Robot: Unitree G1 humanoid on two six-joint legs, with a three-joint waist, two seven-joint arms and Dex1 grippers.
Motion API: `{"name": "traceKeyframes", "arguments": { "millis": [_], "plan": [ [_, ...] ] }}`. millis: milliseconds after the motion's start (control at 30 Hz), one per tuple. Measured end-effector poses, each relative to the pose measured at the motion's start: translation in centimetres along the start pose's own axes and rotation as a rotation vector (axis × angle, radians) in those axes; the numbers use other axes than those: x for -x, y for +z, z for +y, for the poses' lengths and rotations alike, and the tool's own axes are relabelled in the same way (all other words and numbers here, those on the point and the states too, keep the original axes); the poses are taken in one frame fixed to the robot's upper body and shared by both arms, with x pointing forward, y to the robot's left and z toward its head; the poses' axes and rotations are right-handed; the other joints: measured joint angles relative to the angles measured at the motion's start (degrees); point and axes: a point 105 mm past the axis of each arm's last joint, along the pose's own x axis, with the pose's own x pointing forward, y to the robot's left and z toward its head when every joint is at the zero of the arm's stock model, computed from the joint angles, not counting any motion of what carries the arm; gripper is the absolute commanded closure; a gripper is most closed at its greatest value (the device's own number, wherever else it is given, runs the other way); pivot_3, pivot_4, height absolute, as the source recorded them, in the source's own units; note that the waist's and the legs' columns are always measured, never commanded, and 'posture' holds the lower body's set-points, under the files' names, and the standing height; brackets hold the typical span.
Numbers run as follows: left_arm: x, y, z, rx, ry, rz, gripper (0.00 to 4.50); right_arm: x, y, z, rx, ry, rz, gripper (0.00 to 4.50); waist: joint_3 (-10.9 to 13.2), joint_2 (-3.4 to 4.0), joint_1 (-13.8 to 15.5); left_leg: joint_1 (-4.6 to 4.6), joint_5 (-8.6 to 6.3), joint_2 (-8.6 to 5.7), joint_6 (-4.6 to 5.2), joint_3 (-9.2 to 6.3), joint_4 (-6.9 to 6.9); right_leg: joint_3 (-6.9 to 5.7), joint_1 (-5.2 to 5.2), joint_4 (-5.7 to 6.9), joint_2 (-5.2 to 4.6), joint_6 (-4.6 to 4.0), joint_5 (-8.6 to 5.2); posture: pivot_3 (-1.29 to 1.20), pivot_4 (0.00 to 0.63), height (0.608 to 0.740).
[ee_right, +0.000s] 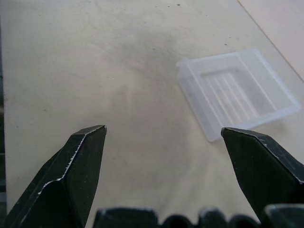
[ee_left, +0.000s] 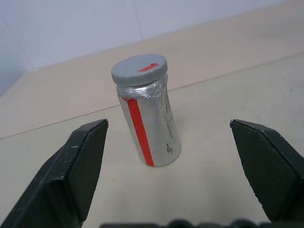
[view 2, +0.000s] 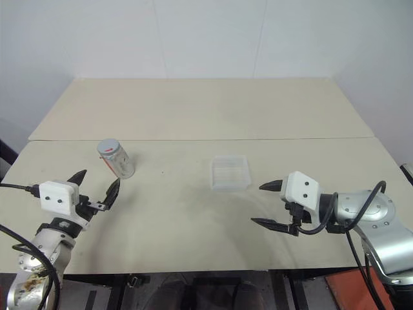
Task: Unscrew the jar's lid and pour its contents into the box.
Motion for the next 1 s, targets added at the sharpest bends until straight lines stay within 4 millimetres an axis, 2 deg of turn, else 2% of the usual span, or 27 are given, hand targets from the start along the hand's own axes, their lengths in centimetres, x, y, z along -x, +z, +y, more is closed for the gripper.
{"name": "traceKeyframes", "arguments": {
  "millis": [267,467,600,800,1000],
  "plan": [
    [-2.0,-0.6,1.1,-0.006,-0.007,-0.064,0.03,-0.3,0.9,0.6,0.028,0.014,-0.02,0.0,0.0,-0.01,-0.08,-0.04,-0.02,0.0,0.03,0.0,0.0,-0.04,-0.03,-0.02,-0.01,0.0,0.01,0.0,0.15,0.74],
    [-3.4,-1.3,0.8,0.042,-0.077,-0.084,0.03,-0.2,0.5,1.2,0.003,0.009,-0.006,0.0,0.0,-0.01,-0.01,-0.03,0.0,0.0,0.01,0.0,0.0,-0.07,-0.02,0.0,-0.01,0.0,0.01,0.0,0.15,0.74],
    [-4.5,-2.1,0.5,0.06,-0.114,-0.08,0.03,0.1,1.2,1.4,-0.004,0.005,-0.029,0.0,0.0,-0.01,-0.1,-0.03,0.0,0.0,0.01,0.01,0.0,-0.07,-0.01,-0.01,-0.01,0.01,0.02,0.0,0.15,0.74],
    [-6.1,-3.1,0.4,0.053,-0.118,-0.07,0.03,0.2,1.0,1.7,-0.02,0.0,-0.015,0.0,0.01,-0.03,-0.1,-0.04,0.0,-0.01,0.01,0.01,0.0,-0.09,0.0,-0.02,0.0,0.03,0.03,0.0,0.15,0.74],
    [-6.7,-2.8,0.7,0.045,-0.125,-0.091,0.03,0.6,0.9,1.5,-0.021,-0.017,-0.007,0.0,0.02,-0.04,-0.13,-0.04,0.0,-0.01,0.01,0.01,0.0,-0.09,0.0,-0.01,0.0,0.04,0.03,0.0,0.15,0.74]
  ]
}}
